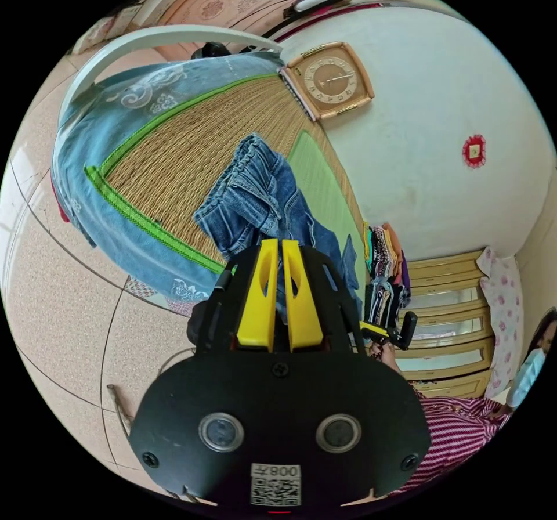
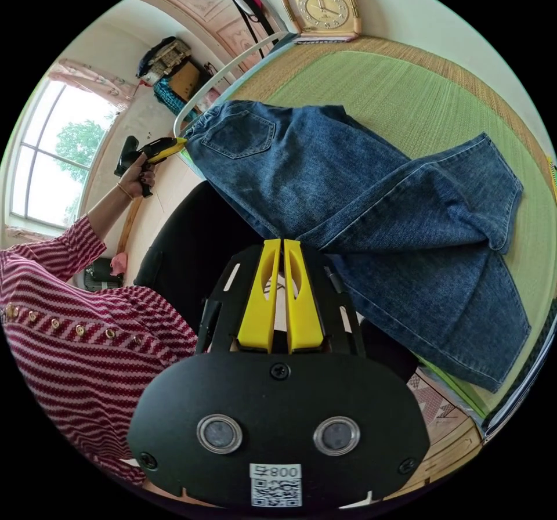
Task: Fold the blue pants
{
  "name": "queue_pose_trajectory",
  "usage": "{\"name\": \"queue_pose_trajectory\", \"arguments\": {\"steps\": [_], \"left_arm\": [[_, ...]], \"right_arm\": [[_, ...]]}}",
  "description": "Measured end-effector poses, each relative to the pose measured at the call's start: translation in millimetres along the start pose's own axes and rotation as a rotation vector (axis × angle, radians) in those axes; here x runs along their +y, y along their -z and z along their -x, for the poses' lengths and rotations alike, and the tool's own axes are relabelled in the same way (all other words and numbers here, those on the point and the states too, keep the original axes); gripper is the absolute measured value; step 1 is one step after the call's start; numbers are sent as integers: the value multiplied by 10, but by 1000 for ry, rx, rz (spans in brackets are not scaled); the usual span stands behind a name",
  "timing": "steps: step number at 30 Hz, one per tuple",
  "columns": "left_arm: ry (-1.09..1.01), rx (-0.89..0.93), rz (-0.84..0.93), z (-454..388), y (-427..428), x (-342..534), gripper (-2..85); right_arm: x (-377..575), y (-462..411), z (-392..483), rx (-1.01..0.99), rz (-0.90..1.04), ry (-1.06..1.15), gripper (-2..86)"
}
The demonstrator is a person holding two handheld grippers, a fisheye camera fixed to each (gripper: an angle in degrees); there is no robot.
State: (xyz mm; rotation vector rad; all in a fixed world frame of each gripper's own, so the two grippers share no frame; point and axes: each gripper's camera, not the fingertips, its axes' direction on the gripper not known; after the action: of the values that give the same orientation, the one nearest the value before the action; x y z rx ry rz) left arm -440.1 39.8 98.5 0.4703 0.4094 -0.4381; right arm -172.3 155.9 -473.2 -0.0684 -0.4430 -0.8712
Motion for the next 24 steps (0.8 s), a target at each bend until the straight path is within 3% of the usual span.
{"name": "queue_pose_trajectory", "arguments": {"steps": [5, 14, 19, 24], "left_arm": [[81, -98, 101, 16, -326, 24, 11], [83, -79, 61, -372, -529, 19, 10], [-18, -172, 15, -809, -581, 142, 6], [-252, -25, 192, -1613, -1216, 234, 12]], "right_arm": [[44, -422, -103, 0, 53, -36, 7], [-58, -1059, -78, 87, 123, -23, 12], [-51, -1253, -186, 49, 99, -71, 18], [4, -1362, -389, -63, 41, -148, 22]]}}
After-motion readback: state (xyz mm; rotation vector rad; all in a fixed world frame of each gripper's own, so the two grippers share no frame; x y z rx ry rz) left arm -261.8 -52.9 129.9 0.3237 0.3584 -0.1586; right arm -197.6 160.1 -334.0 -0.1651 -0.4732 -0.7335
